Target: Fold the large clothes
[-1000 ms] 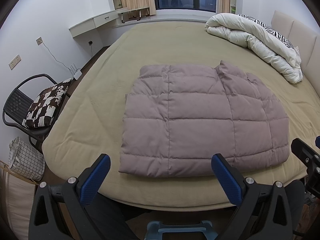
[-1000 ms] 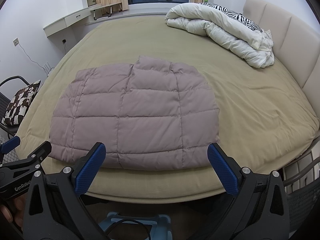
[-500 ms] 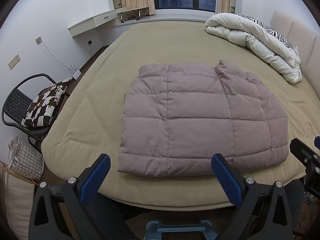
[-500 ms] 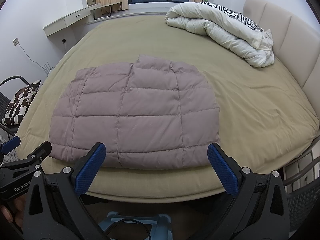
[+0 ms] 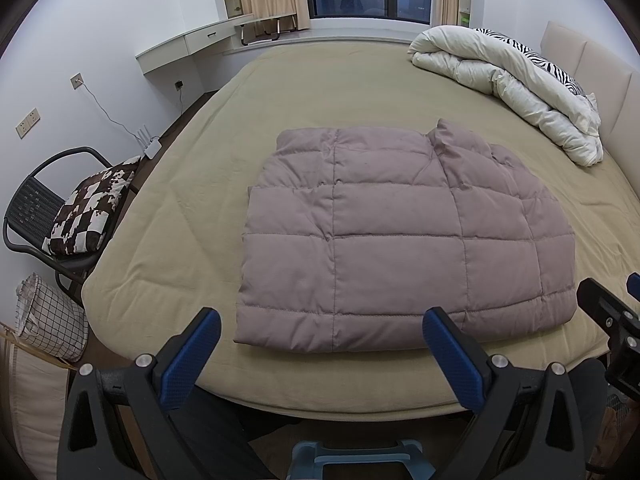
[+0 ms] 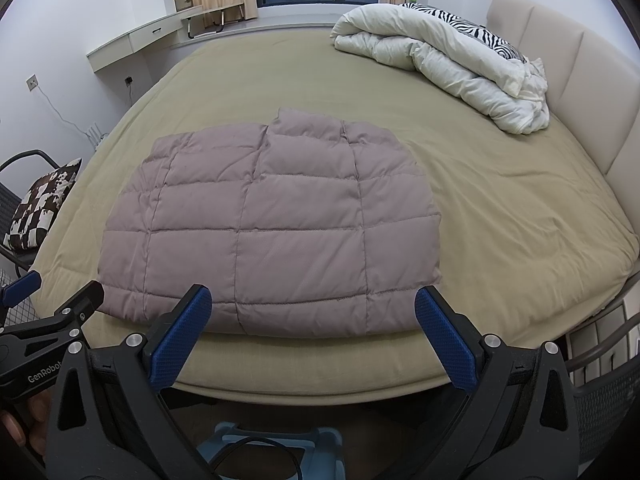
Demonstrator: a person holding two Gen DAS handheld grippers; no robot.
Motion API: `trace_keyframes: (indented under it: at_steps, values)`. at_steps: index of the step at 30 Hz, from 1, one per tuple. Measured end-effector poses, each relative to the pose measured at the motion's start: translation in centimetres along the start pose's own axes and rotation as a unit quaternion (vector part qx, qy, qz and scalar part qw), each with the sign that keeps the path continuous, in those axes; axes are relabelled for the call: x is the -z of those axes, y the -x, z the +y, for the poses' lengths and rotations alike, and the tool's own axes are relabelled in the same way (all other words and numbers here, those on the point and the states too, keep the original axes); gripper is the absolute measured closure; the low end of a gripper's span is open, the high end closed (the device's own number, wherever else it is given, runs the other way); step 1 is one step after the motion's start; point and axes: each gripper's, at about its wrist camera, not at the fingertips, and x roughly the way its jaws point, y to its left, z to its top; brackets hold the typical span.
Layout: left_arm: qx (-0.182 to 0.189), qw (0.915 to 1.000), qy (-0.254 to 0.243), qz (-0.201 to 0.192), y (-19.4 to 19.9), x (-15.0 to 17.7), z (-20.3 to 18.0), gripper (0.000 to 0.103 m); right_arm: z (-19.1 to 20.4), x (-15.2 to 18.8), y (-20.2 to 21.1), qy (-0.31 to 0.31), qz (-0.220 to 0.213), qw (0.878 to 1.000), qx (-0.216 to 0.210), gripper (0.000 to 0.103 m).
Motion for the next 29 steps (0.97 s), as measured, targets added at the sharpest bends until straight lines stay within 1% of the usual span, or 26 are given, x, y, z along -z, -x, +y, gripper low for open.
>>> trace_keyframes:
  at_steps: [24,29]
  values:
    - [0.001,1.0,0.0,0.001,-0.12,0.15,0.12,0.0,0.02,0.41,-0.06,0.0,0.003,1.0,-0.001,0.0]
    - [0.003,1.0,0.001,0.0,0.25,0.83,-0.56,0.0,-0.08,0.66,-0.06,0.0,0.003,1.0,-0.002,0.0]
